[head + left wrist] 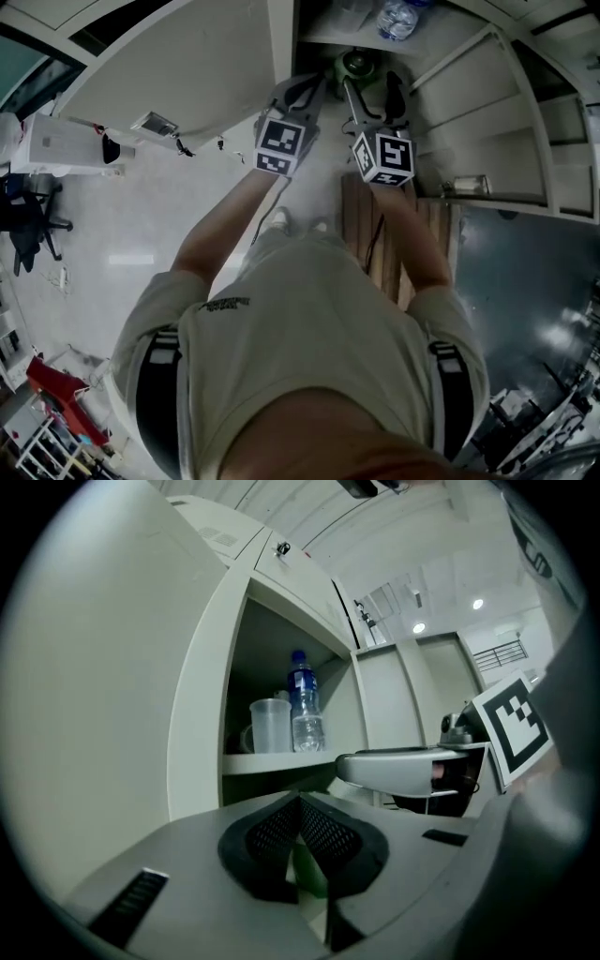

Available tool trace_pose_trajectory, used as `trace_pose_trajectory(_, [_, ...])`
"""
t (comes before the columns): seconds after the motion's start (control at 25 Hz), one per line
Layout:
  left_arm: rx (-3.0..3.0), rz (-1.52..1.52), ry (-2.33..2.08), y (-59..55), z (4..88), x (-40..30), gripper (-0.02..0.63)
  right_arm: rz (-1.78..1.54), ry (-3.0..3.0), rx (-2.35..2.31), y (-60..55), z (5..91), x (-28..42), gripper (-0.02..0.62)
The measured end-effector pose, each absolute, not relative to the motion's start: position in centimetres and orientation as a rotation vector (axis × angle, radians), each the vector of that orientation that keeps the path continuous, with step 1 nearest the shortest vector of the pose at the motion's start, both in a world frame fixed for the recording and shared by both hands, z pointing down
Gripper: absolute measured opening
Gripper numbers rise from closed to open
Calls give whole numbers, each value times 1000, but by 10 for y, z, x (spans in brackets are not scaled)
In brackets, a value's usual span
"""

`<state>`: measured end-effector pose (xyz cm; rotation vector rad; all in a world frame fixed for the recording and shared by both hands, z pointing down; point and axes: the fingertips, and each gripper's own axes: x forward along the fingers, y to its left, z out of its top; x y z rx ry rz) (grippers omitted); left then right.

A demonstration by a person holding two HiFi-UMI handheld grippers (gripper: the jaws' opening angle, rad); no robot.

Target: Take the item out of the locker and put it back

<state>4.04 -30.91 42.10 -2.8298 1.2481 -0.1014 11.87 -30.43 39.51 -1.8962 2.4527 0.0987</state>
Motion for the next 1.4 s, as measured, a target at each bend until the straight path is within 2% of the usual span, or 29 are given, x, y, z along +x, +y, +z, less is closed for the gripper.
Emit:
trace_pose_trajectory(0.16, [-2810, -48, 1214, -298, 385, 39, 12, 148, 2432, -1849, -286, 362, 118, 254])
trace_pose_trajectory(0.4, [-2757, 40, 1179, -273, 327, 32, 12, 155, 2402, -1769, -253, 318, 120, 64])
trace_pose_trajectory(0.52, [-2734, 58, 1152, -257, 306, 31, 12, 113, 2398, -1718, -236, 300, 121, 13])
trace_pose_trajectory(0.8, [-2733, 101, 1106, -218, 281, 28, 12, 60, 2415, -1635, -198, 274, 122, 12])
trace_pose_trajectory(1.4, [-2823, 7, 1063, -171, 307, 31, 12, -30, 2534, -1568, -151, 289, 97, 1])
